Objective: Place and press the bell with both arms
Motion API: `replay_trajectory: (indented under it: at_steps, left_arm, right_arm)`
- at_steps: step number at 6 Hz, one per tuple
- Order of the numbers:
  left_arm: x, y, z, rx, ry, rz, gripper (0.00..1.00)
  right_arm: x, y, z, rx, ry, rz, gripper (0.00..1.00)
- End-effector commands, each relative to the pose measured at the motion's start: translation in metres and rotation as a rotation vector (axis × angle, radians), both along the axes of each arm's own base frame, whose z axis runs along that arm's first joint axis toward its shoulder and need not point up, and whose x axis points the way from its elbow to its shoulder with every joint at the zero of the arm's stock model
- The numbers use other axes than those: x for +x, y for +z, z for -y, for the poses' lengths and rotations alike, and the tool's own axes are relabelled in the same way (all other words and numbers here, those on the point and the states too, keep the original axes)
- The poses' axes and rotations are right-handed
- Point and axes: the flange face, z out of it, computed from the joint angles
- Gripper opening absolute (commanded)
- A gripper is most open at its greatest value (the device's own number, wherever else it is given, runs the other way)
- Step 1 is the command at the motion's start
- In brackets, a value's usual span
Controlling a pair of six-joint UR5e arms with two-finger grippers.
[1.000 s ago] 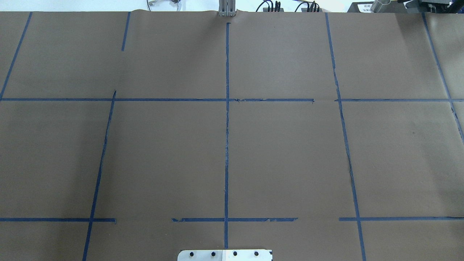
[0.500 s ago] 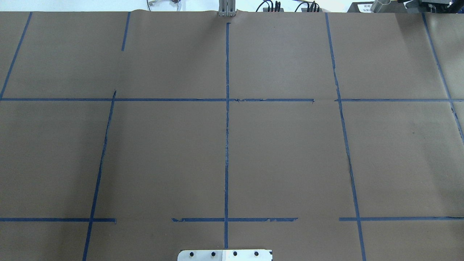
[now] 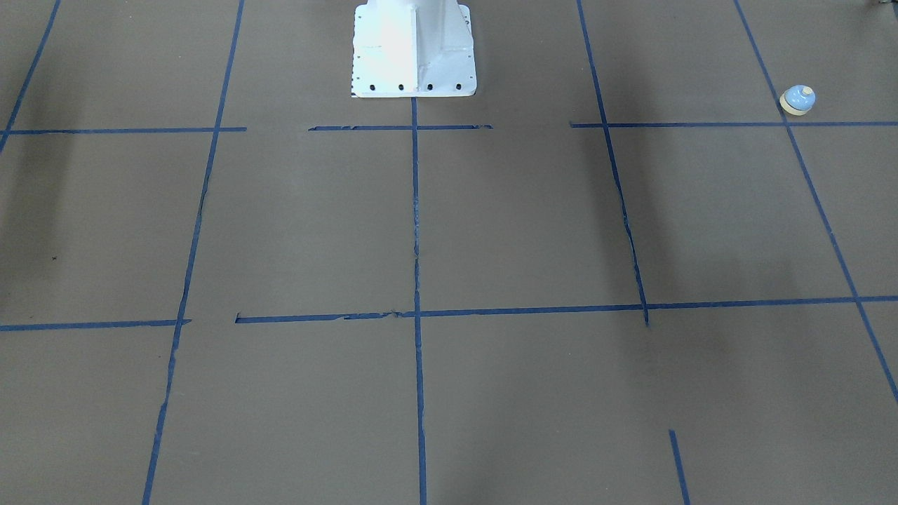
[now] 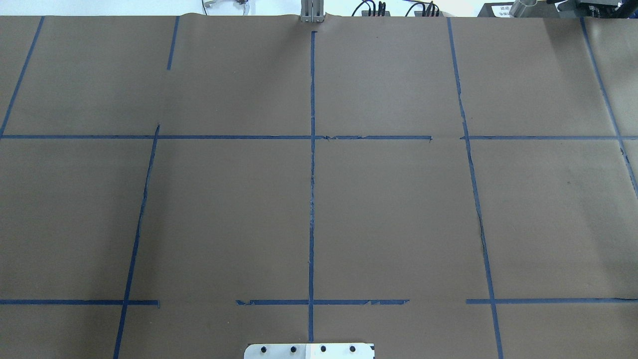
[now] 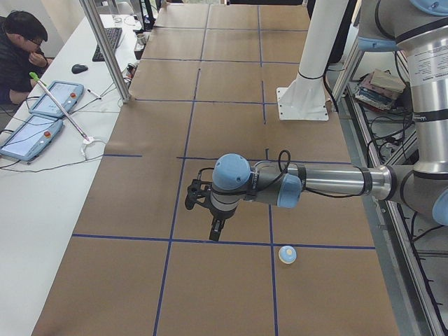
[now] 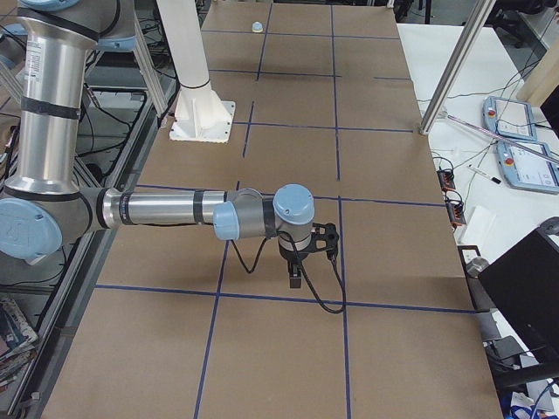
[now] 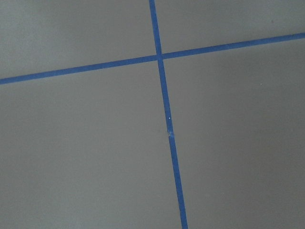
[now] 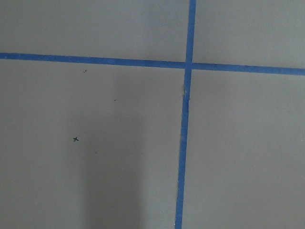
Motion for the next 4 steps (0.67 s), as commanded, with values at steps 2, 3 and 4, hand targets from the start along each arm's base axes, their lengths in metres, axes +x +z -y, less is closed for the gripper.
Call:
replay_trajectory:
  at_steps: [2,3,4]
  left_arm:
    - [0.053,0.029,-0.048,-0.112,-0.036,0.033,1.00]
    - [0.084,0.038,-0.069,-0.165,-0.010,0.040,1.00]
    - [0.101,0.061,-0.092,-0.221,0.054,0.078,1.00]
  right_arm:
    - [0.000,-0.004,0.000,0.009,0.000,-0.001,1.00]
    - [0.000,-0.006,0.000,0.012,0.000,-0.001,1.00]
    - [0.000,-0.006,0.000,0.012,0.000,-0.001,1.00]
